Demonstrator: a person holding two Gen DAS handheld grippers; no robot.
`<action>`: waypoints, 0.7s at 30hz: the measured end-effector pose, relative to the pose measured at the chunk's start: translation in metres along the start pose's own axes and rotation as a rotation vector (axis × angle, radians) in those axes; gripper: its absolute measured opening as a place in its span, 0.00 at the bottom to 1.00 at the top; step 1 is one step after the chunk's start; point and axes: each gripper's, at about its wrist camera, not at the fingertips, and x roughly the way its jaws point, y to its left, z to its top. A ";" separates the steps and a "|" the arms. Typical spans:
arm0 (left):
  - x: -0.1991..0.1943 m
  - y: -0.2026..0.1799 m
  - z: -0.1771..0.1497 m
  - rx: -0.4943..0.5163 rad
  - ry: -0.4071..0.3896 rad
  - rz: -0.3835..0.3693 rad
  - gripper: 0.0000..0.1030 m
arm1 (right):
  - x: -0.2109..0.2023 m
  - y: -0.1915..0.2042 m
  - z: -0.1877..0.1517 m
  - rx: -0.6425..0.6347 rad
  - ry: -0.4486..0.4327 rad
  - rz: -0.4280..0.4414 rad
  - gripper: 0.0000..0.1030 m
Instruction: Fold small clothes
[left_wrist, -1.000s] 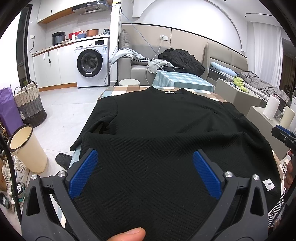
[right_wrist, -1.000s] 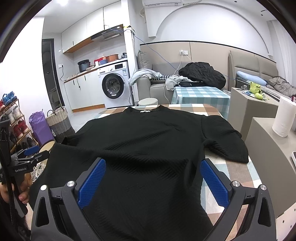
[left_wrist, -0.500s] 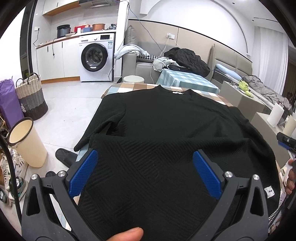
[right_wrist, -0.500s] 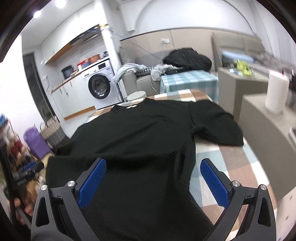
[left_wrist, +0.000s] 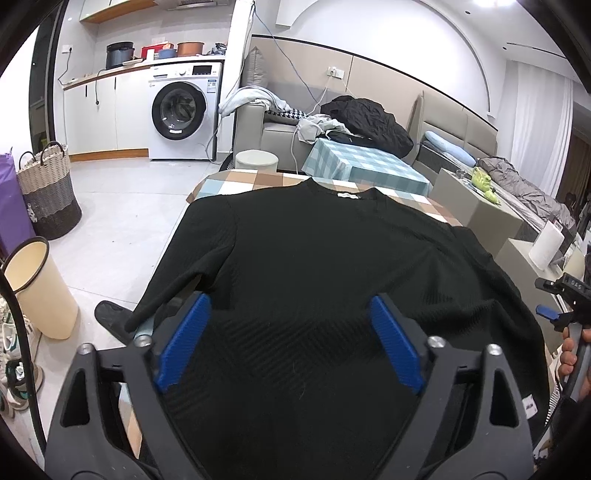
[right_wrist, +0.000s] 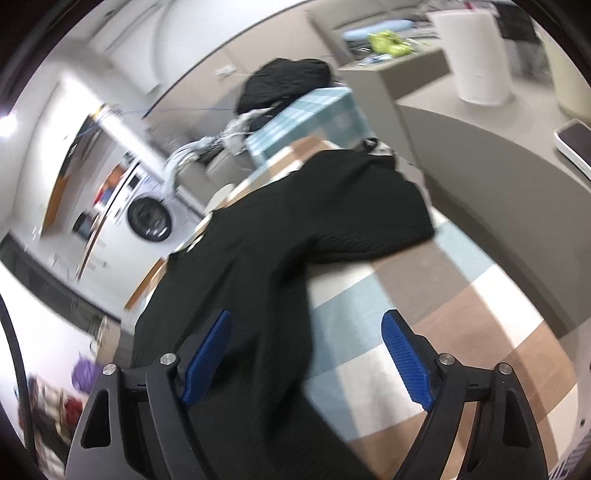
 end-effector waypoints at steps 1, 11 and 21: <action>0.004 0.000 0.003 -0.004 0.005 -0.002 0.80 | 0.003 -0.006 0.007 0.019 -0.006 -0.015 0.81; 0.043 -0.006 0.015 0.019 0.052 0.006 0.80 | 0.047 -0.064 0.053 0.232 -0.005 -0.097 0.71; 0.060 -0.015 0.016 0.039 0.064 0.003 0.80 | 0.071 -0.063 0.067 0.199 -0.031 -0.217 0.18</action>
